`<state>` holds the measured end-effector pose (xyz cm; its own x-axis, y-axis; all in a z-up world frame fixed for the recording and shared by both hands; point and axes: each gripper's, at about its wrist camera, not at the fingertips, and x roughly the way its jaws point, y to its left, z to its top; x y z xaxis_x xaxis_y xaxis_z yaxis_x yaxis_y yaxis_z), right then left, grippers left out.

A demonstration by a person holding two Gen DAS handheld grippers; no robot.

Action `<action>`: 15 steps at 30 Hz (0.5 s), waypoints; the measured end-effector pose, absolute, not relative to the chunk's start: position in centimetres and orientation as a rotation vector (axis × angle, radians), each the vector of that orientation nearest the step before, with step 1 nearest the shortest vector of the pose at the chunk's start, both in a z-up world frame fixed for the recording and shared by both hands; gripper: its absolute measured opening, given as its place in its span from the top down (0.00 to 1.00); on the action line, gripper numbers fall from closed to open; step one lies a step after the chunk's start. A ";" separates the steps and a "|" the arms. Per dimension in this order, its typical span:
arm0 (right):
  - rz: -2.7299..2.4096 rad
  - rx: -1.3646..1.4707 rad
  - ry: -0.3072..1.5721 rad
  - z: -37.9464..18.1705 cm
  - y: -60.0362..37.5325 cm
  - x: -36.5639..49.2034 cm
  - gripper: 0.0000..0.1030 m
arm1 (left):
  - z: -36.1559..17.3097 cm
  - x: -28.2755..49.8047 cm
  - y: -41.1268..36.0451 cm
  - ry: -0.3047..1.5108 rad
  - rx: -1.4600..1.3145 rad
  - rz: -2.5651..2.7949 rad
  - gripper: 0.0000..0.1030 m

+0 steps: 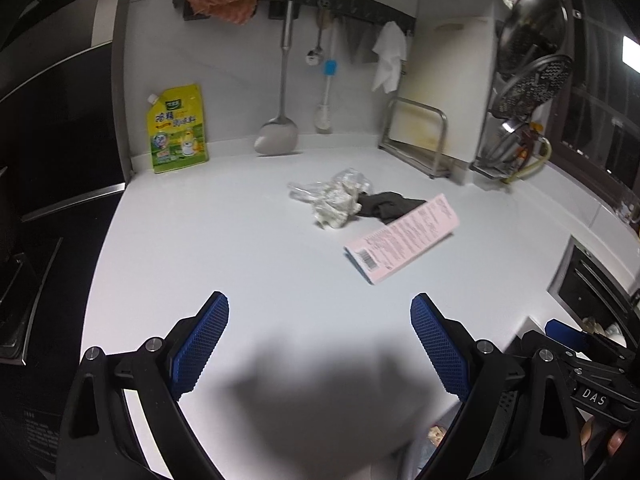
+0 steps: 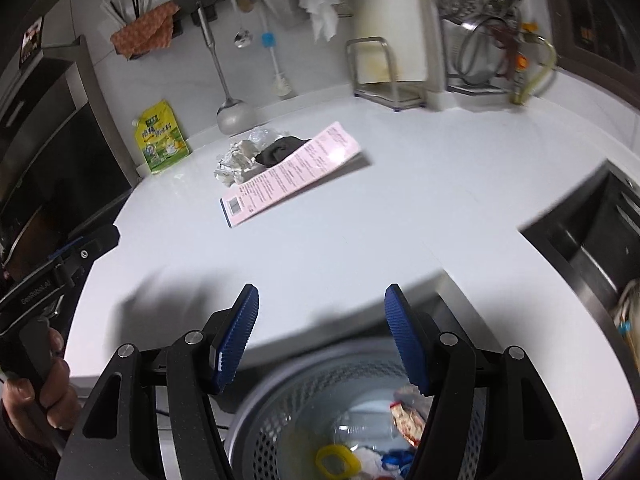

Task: Collect trash
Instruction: 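Swing both open tools back toward the remaining counter trash, then grasp the pink receipt with the right tool and lift it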

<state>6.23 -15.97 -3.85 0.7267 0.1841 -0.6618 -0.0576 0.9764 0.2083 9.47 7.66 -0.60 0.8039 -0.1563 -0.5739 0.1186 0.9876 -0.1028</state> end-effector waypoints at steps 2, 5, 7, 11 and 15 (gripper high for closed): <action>0.142 0.174 0.753 -3.9 -15.1 7.8 0.39 | -0.7 10.4 8.4 0.622 -0.066 -0.131 0.12; 0.156 0.164 0.761 -4.0 -13.7 10.0 0.39 | -1.0 11.5 9.5 0.629 -0.067 -0.108 0.12; 0.171 0.149 0.765 -4.0 -12.5 11.5 0.39 | -1.2 12.1 10.2 0.637 -0.070 -0.097 0.12; 0.129 0.085 0.774 -3.8 -10.2 14.8 0.39 | -1.6 12.7 11.5 0.645 -0.077 -0.079 0.12; 0.113 0.063 0.785 -3.6 -8.1 18.4 0.39 | -2.1 12.9 12.5 0.656 -0.101 -0.077 0.12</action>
<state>18.39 -8.13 -3.63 0.7017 0.1252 -0.7013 -0.0785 0.9920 0.0986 12.95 12.46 -2.12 0.7897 -0.1034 -0.6047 0.0396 0.9922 -0.1181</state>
